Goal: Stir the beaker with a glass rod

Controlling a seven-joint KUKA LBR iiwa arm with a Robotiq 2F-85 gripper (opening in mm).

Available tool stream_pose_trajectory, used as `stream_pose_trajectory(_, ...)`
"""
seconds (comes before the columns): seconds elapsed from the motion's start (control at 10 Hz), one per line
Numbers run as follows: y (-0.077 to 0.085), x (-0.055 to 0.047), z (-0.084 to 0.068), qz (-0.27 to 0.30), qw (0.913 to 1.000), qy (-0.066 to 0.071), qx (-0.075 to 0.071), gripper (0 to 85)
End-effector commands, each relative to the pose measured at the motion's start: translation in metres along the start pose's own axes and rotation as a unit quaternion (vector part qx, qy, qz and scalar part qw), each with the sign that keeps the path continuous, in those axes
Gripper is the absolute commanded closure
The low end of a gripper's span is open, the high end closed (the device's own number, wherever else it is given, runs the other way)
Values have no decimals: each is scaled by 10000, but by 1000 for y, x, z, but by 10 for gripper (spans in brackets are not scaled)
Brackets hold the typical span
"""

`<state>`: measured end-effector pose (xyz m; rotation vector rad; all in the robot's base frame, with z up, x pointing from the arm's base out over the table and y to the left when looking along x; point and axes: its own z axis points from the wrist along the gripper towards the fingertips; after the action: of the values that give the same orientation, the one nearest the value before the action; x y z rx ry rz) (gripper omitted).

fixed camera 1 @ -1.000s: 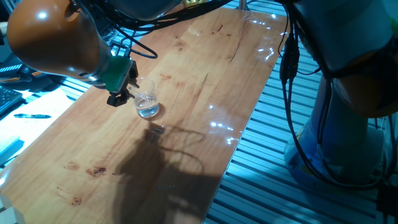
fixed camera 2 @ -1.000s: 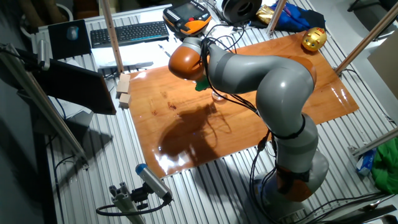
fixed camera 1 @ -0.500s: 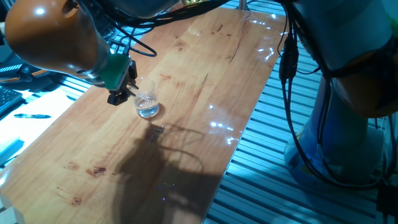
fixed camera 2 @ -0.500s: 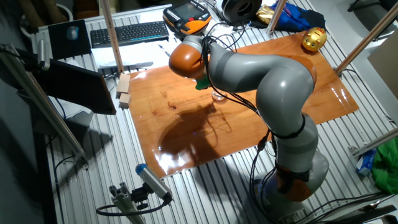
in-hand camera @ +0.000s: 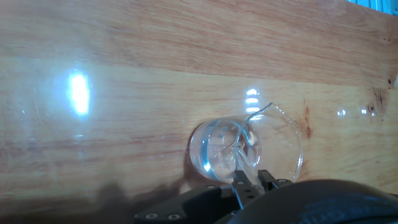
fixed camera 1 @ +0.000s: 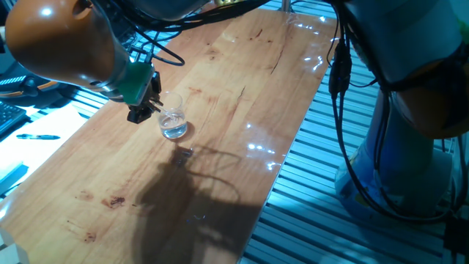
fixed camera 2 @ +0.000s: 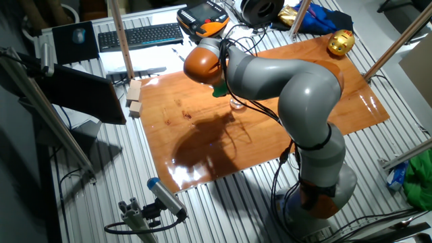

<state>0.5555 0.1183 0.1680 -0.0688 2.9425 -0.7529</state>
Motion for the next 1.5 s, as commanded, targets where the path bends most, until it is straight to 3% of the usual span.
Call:
stream_pose_trajectory(0.0,-1,0,0,-48,10000,43,-32,850)
stream_pose_trajectory(0.3,-2,-1,-2,-105,9999,80,-71,850)
stream_pose_trajectory(0.7,-6,-1,-10,-125,9999,61,44,850)
stream_pose_trajectory(0.9,-13,-3,-17,-168,9998,83,12,850)
stream_pose_trajectory(1.2,-25,-7,-25,-166,9994,150,-250,850)
stream_pose_trajectory(1.3,-27,-7,-26,-127,9988,168,-434,850)
stream_pose_trajectory(1.4,-30,-8,-26,-59,9971,222,-725,850)
